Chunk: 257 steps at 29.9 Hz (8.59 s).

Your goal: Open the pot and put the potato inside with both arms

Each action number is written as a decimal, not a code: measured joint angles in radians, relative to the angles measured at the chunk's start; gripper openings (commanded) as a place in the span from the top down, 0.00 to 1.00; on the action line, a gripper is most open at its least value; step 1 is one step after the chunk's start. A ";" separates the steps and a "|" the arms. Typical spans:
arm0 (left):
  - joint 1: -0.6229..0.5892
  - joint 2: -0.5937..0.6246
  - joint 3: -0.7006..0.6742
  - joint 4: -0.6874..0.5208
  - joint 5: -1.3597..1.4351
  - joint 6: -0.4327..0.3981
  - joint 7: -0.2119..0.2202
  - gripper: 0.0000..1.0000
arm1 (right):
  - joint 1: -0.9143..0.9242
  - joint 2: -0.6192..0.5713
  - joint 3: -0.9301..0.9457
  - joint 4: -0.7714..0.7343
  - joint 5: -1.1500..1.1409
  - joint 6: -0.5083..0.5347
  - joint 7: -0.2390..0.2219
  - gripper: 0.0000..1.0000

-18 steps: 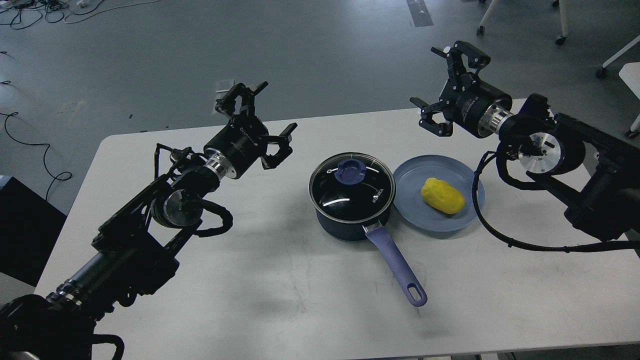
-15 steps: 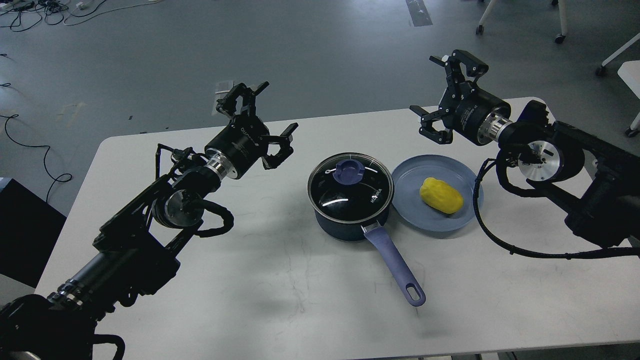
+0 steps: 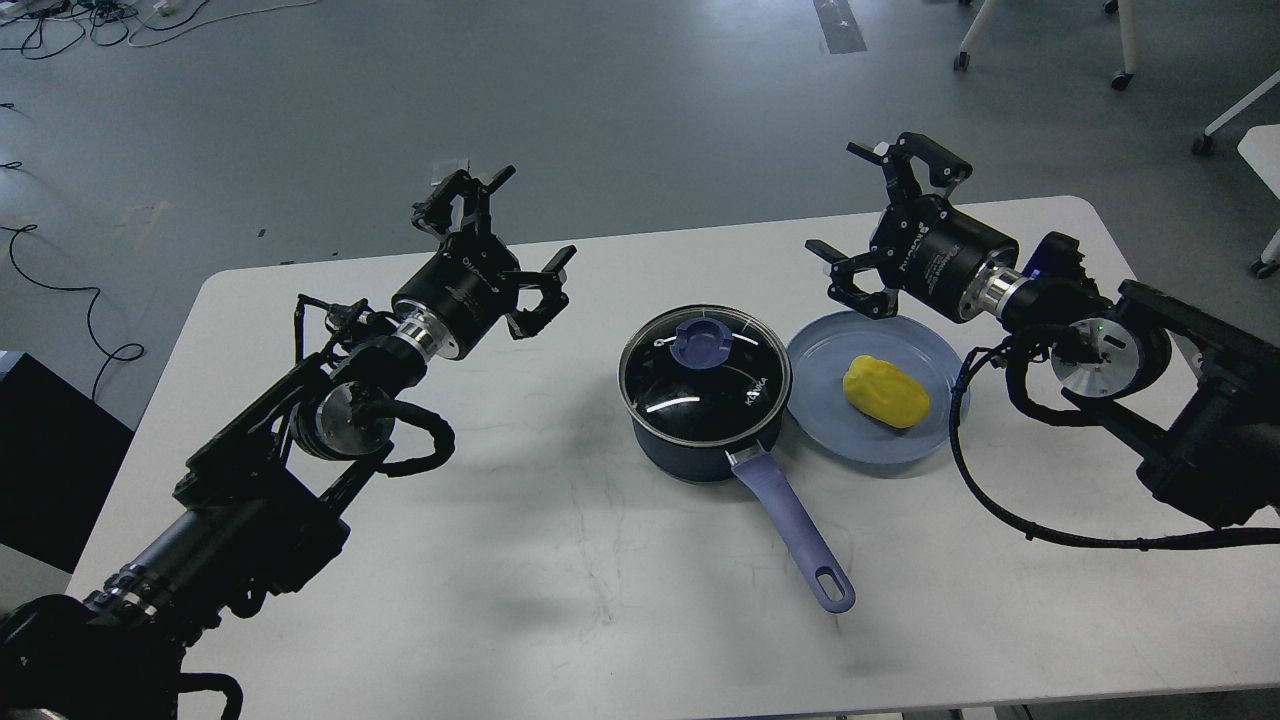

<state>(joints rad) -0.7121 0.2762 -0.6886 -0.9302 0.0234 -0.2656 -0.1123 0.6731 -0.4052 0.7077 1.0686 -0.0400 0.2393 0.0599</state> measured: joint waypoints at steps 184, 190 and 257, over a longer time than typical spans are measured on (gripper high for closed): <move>-0.325 0.145 0.512 0.018 1.768 0.571 -0.376 0.65 | -0.050 -0.168 0.108 -0.098 -0.018 0.000 0.023 0.00; -0.229 0.256 0.595 0.047 1.769 0.702 -0.376 0.65 | -0.046 -0.164 0.103 -0.099 -0.018 0.000 0.023 0.00; -0.242 0.140 0.207 0.174 0.079 -0.022 0.017 0.02 | 0.193 -0.380 -0.643 -0.044 -1.573 -0.347 0.429 0.11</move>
<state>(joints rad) -0.9537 0.4164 -0.4817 -0.7566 0.1025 -0.2873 -0.0950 0.8662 -0.7849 0.0643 1.0247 -1.6132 -0.1073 0.4892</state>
